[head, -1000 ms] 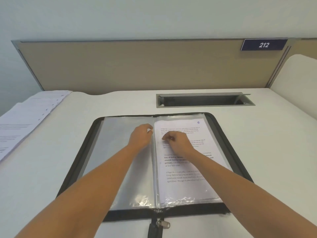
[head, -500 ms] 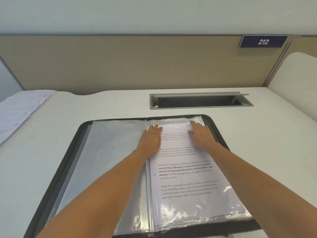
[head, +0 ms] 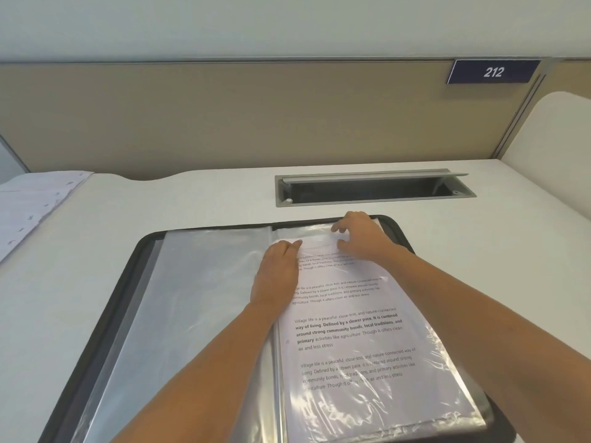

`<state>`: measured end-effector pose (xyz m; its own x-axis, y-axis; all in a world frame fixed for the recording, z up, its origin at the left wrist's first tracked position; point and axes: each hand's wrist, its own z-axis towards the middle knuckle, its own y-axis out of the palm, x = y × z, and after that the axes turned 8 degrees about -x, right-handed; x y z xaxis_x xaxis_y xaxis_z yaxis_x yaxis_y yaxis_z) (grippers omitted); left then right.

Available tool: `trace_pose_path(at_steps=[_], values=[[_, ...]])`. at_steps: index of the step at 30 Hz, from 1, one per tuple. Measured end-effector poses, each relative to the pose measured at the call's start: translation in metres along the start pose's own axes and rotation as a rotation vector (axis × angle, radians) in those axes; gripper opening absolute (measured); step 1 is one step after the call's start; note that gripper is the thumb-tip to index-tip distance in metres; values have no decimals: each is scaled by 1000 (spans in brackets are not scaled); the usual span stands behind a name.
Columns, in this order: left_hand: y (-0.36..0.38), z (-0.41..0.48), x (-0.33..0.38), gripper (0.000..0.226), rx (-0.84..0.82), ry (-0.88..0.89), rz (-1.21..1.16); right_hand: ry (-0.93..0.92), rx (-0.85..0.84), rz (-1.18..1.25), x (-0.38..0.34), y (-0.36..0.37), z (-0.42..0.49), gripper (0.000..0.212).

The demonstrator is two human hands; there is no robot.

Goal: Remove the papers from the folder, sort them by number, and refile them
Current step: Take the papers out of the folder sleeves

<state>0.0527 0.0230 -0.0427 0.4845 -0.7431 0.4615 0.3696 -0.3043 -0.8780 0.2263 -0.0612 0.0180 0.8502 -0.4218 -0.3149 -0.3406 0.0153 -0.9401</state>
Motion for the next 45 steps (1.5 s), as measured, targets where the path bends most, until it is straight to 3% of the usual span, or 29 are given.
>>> trace_pose_path(at_steps=[3,8,12,15,20,26,31,37,45], values=[[-1,-2,1,43,20,-2,-24,-28,-34,-75,-10,-9,10,22],[-3,-4,3,42,40,4,-73,-110,-162,136,-23,-18,23,13],[-4,-5,2,40,40,-11,-147,-85,-266,295,-34,-28,28,36],[-5,-5,1,39,55,-15,-231,-17,-275,236,-35,-32,37,42],[-7,-5,0,39,92,-29,-305,23,-406,64,-29,-35,55,18],[-7,-5,0,41,85,-41,-302,10,-524,-66,-26,-35,66,9],[-7,-5,-1,44,91,-49,-314,37,-615,-104,-26,-36,73,13],[-6,-7,0,49,97,-38,-314,11,-566,-143,-22,-46,72,16],[-9,-8,1,50,74,-40,-290,43,-690,-182,-26,-41,81,15]])
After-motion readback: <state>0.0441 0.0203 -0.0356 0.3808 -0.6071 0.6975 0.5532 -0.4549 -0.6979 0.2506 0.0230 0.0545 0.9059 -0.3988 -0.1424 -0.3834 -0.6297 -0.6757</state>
